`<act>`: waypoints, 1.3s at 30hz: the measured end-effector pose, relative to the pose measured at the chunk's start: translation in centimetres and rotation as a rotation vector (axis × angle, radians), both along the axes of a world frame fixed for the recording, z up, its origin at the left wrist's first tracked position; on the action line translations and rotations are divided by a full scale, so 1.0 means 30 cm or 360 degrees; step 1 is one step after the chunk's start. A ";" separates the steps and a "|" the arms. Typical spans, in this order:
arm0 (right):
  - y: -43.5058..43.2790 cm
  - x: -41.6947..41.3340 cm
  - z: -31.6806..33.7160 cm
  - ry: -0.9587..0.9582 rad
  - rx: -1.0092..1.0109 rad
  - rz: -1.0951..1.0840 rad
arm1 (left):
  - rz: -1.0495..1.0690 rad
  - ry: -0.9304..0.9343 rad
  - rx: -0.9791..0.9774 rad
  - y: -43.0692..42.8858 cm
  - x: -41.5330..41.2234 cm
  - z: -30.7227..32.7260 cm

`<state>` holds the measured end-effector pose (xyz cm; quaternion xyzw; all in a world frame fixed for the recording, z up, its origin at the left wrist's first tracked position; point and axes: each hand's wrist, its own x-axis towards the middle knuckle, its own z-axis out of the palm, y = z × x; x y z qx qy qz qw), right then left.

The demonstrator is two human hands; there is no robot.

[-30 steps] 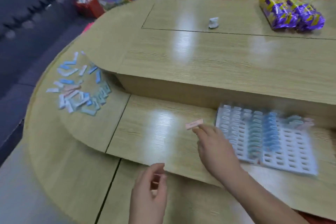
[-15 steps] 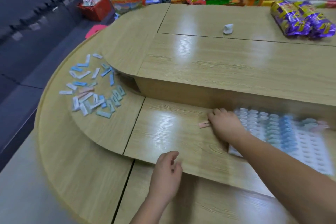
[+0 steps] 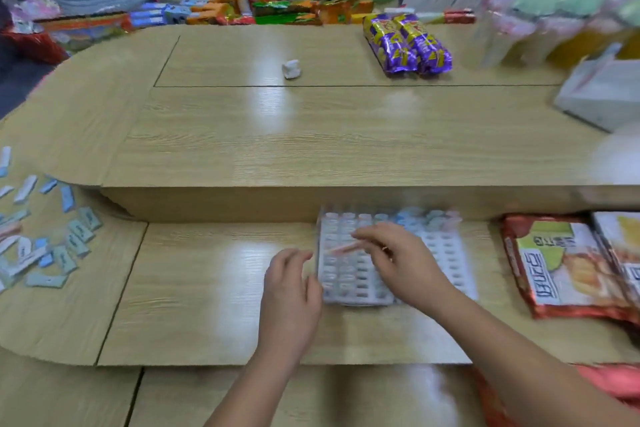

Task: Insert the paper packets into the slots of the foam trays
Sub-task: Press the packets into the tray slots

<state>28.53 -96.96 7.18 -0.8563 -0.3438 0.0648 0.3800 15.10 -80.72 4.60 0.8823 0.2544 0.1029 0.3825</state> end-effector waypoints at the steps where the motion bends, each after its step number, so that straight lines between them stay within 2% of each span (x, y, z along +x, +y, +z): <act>1: -0.093 0.010 0.005 0.0022 0.0004 -0.0101 | -0.0094 -0.0017 0.0083 -0.052 0.050 0.008; 5: -0.407 0.079 0.014 0.0170 0.0023 -0.0424 | -0.0580 -0.0008 0.0488 -0.247 0.246 0.003; 9: -0.594 0.182 -0.024 0.0153 -0.0089 -0.0704 | -0.0805 0.0207 0.0718 -0.373 0.366 -0.040; 13: -0.592 0.255 -0.061 0.0069 -0.0116 -0.0685 | -0.0906 0.0437 0.1034 -0.411 0.388 -0.093; 18: -0.531 0.303 -0.088 -0.0107 -0.0124 -0.0532 | -0.0901 0.0403 0.1192 -0.420 0.388 -0.115; 27: -0.526 0.326 -0.157 -0.0524 -0.0325 -0.0096 | -0.0848 0.0384 0.1206 -0.425 0.392 -0.135; 33: -0.491 0.293 -0.161 -0.0757 -0.0515 -0.0222 | -0.0919 0.0420 0.1160 -0.415 0.391 -0.129; 36: -0.479 0.244 -0.105 -0.0628 -0.0422 -0.0381 | -0.0894 0.0386 0.0973 -0.402 0.389 -0.095; 39: -0.437 0.155 -0.032 -0.0245 -0.0207 -0.0519 | -0.0736 0.0222 0.0592 -0.383 0.351 -0.032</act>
